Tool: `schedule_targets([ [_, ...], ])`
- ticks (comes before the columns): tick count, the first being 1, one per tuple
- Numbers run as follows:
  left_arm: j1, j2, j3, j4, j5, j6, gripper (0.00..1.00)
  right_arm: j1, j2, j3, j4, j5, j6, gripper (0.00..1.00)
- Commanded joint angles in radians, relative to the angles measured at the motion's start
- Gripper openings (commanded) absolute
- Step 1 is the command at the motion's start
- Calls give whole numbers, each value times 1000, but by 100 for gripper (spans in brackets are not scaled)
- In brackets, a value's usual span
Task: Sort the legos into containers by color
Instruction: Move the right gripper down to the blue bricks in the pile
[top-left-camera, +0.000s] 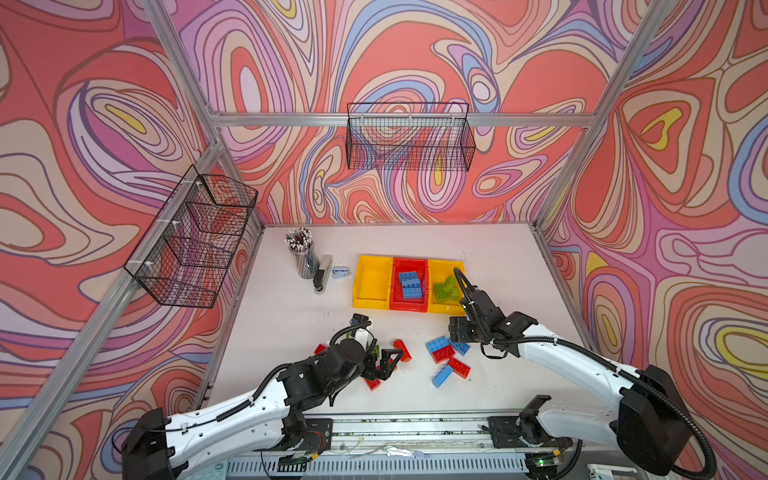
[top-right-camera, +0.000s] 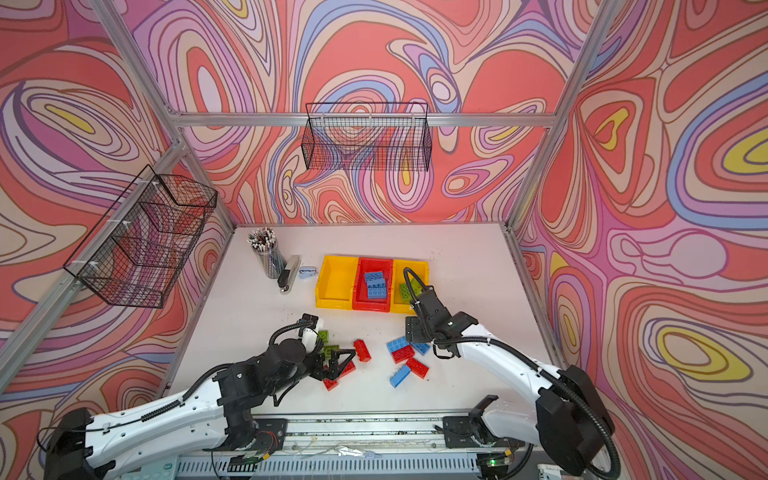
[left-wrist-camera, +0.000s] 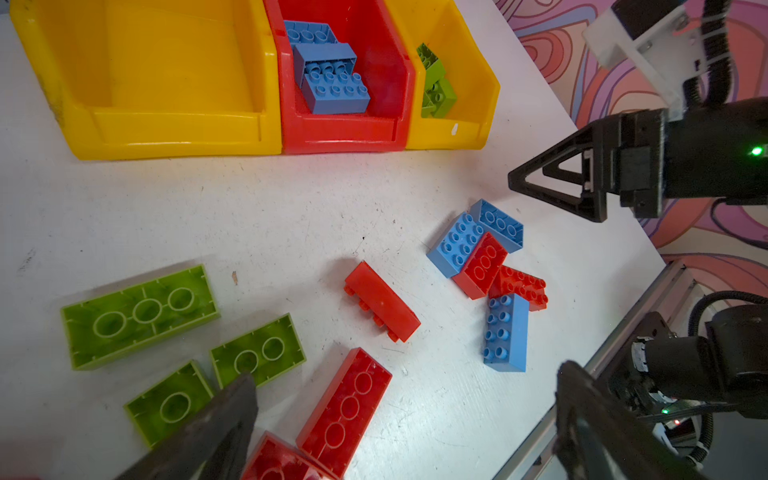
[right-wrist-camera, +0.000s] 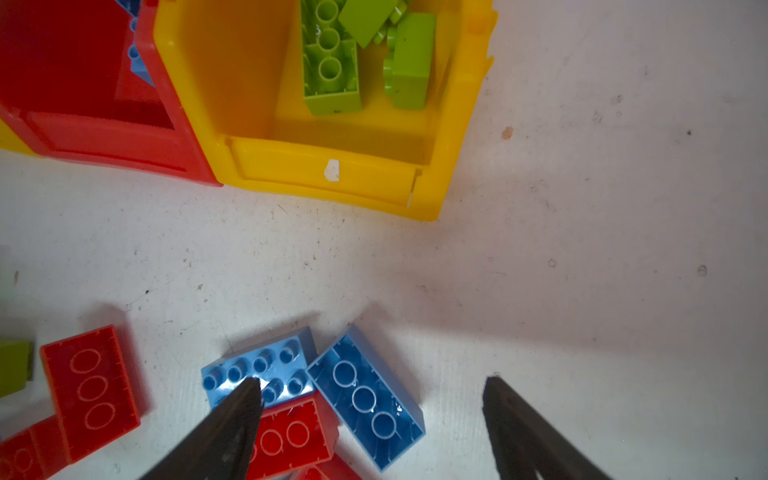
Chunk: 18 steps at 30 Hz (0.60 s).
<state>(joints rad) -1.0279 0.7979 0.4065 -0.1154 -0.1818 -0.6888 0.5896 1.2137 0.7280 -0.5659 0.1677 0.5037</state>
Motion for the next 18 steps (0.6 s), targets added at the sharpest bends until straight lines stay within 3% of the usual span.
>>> schedule_targets([
  [1, -4, 8, -21, 36, 5, -7, 100, -2, -8, -26, 18, 0, 51, 87],
  [18, -4, 2, -69, 61, 7, 0, 100, -1, 99, -104, 106, -60, 78, 70],
])
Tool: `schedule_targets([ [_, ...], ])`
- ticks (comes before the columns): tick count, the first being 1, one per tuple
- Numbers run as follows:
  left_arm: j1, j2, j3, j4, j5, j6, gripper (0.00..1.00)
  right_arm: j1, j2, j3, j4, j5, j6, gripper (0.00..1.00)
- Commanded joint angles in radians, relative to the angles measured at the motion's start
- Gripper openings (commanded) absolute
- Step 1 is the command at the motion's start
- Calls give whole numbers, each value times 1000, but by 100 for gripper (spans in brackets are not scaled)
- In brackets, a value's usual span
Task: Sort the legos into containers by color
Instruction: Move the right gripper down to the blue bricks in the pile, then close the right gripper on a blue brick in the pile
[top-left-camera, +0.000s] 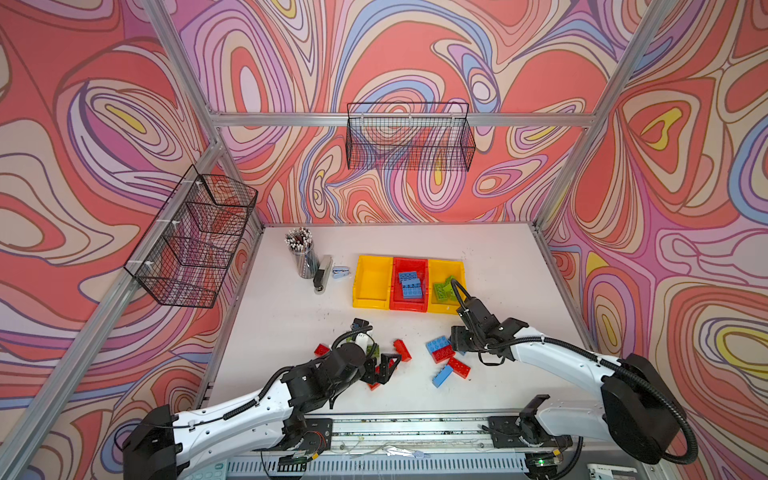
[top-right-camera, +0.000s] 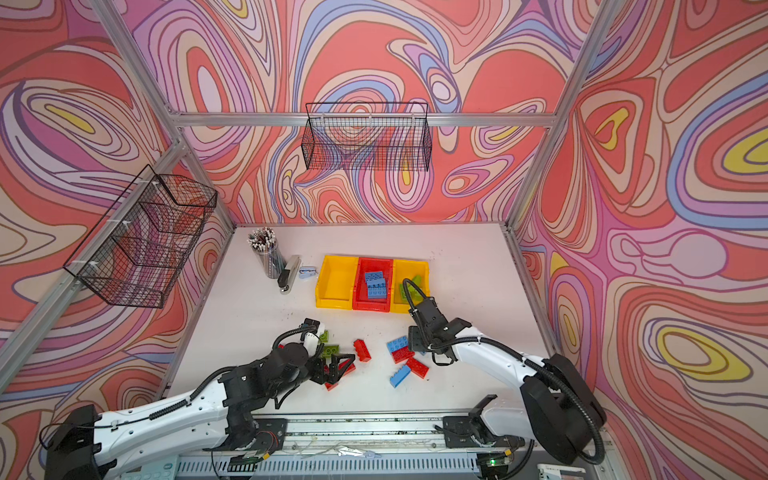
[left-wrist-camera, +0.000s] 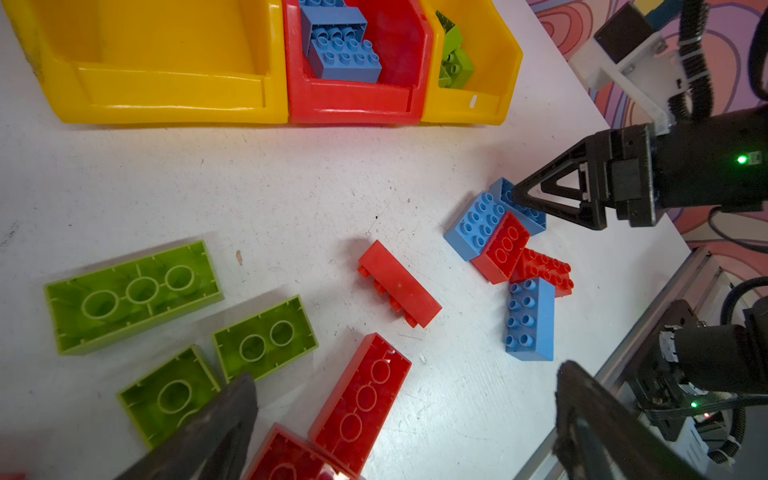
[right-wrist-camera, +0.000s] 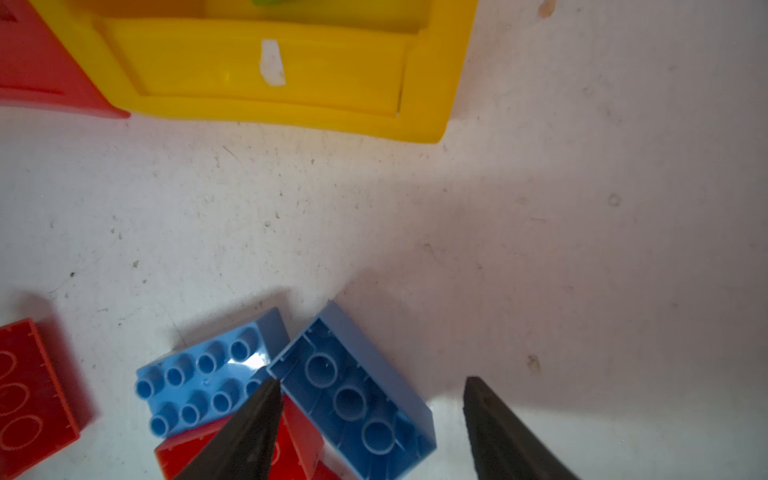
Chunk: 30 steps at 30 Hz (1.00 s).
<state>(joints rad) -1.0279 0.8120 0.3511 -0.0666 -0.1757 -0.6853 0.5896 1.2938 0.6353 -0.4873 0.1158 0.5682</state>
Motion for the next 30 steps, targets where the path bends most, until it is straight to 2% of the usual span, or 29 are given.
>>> schedule_targets([
  [1, -4, -17, -14, 9, 0, -6, 100, -1, 25, -13, 32, -10, 13, 69],
  [19, -4, -95, -44, -39, -22, -22, 100, 6, 78, -11, 49, -6, 4, 55],
  [30, -4, -161, -87, -42, -40, -29, 100, 7, 134, 36, 48, -21, -43, 52],
])
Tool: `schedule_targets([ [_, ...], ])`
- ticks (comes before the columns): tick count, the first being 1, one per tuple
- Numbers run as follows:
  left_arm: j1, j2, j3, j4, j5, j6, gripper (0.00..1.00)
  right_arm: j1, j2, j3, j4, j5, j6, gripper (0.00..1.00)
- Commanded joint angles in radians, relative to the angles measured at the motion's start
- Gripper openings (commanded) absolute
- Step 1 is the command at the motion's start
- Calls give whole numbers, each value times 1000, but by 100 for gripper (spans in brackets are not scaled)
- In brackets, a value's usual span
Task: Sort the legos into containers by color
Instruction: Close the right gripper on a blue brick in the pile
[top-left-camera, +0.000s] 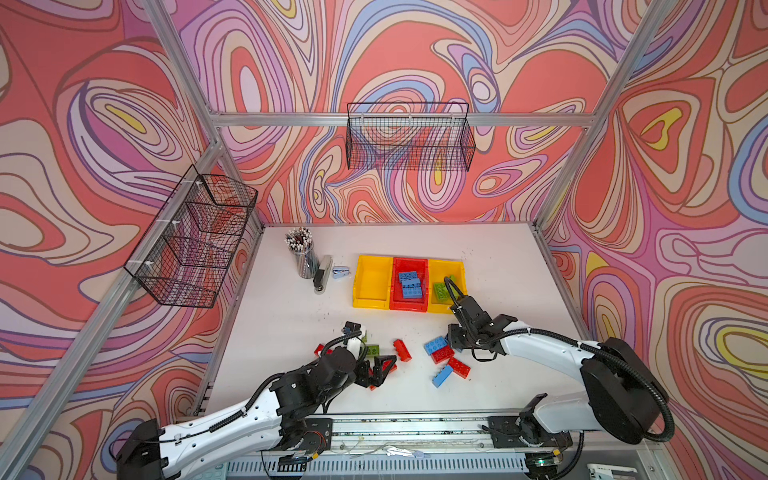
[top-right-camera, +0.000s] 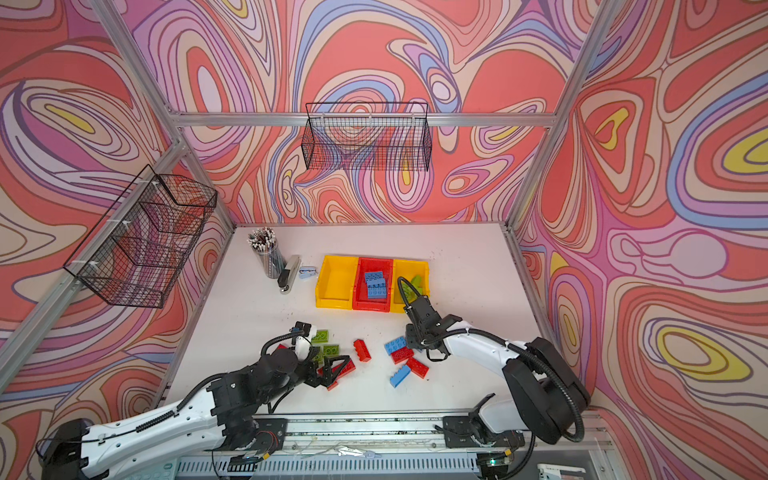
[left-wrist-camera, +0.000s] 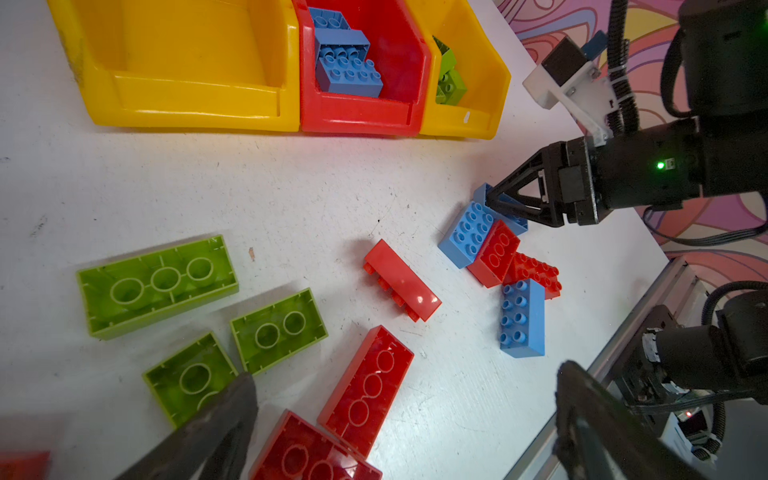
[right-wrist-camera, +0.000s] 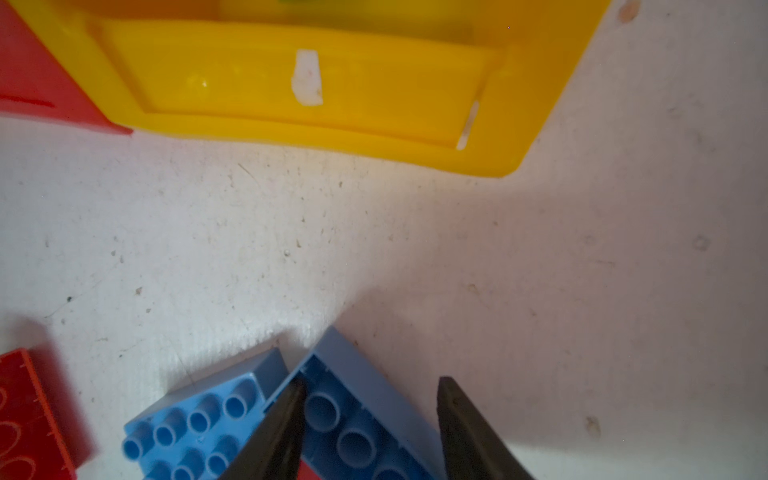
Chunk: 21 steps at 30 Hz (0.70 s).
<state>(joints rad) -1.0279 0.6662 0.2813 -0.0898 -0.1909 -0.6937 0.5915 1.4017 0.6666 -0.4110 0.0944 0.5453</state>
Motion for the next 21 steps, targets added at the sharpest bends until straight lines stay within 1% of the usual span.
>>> schedule_targets([
  [1, -4, -17, -17, -21, -25, -20, 100, 5, 23, 5, -25, -3, -22, 52],
  [12, -4, -24, -18, -29, -31, -26, 100, 8, 45, 16, -38, -11, -33, 51],
  [16, -4, -27, -21, -28, -35, -26, 100, 8, 44, 29, -54, -2, -38, 42],
  [21, -4, -30, -18, -34, -35, -24, 100, 8, 39, 61, -88, 23, -50, 38],
])
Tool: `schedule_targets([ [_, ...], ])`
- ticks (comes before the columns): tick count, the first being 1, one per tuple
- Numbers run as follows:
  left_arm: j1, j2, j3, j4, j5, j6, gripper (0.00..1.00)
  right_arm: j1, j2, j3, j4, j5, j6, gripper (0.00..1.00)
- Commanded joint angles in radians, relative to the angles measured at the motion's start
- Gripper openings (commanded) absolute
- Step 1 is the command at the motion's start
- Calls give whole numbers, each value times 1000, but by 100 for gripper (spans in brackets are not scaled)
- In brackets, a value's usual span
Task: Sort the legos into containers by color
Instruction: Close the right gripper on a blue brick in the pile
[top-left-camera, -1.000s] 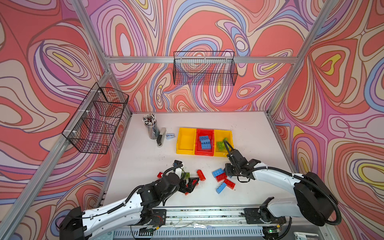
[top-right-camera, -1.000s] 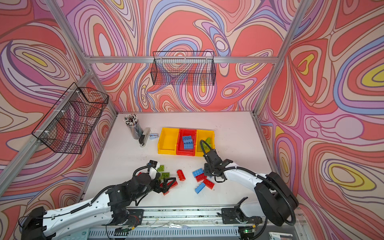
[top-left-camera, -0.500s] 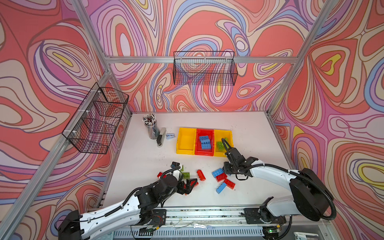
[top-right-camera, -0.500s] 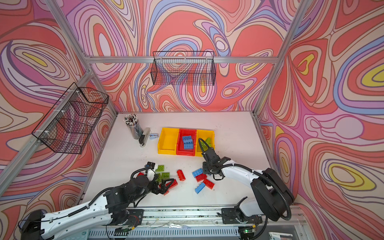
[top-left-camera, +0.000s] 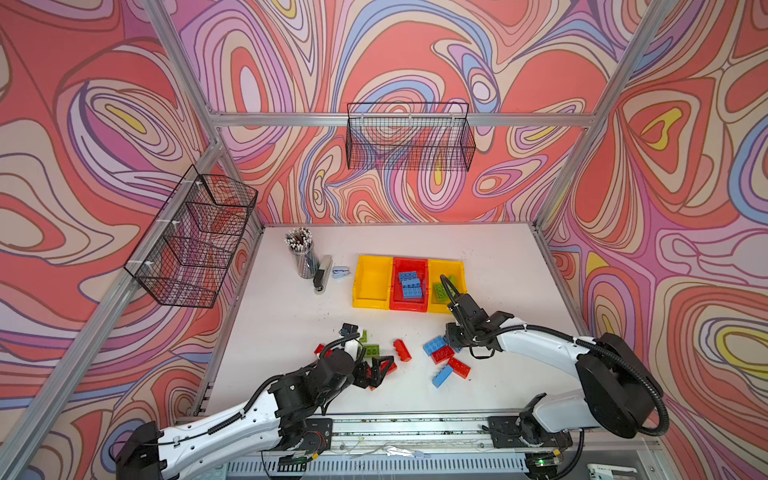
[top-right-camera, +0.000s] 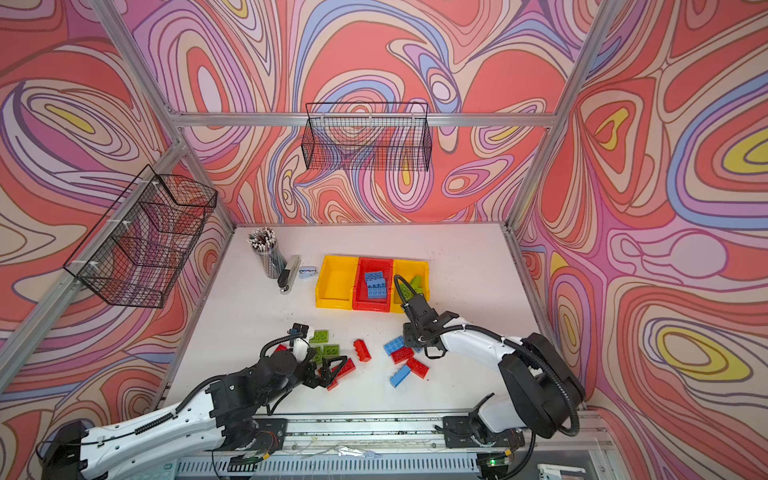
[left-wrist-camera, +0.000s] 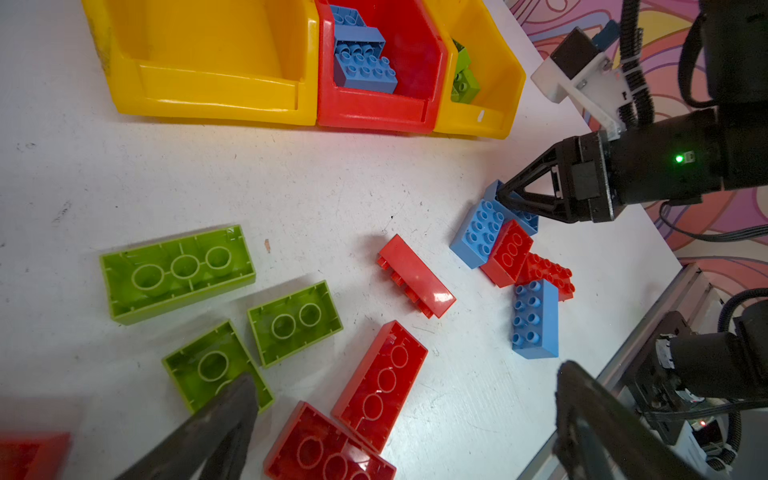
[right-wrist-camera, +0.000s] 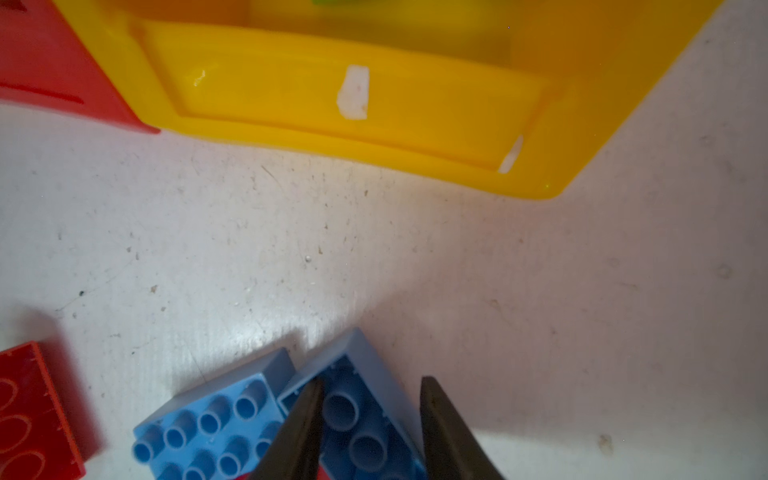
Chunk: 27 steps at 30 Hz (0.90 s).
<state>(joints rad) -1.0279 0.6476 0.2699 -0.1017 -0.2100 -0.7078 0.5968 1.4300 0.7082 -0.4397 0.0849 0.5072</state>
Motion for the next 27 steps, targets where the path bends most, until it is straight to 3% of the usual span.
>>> schedule_targets([
  [1, -4, -13, -8, -23, -17, -11, 100, 3, 6, 27, -68, 36, -14, 38],
  [12, -4, -40, 0, -44, -31, -13, 100, 3, -9, 110, -137, 53, -54, 35],
  [14, -4, -40, 3, -49, -30, -14, 100, 3, -3, 118, -147, 53, -60, 38],
  [18, -4, -45, 5, -62, -32, -19, 100, 3, -21, 107, -159, 34, -68, 56],
  [27, -4, -51, -10, -54, -45, -33, 100, 3, -15, 86, -155, 4, -89, 57],
])
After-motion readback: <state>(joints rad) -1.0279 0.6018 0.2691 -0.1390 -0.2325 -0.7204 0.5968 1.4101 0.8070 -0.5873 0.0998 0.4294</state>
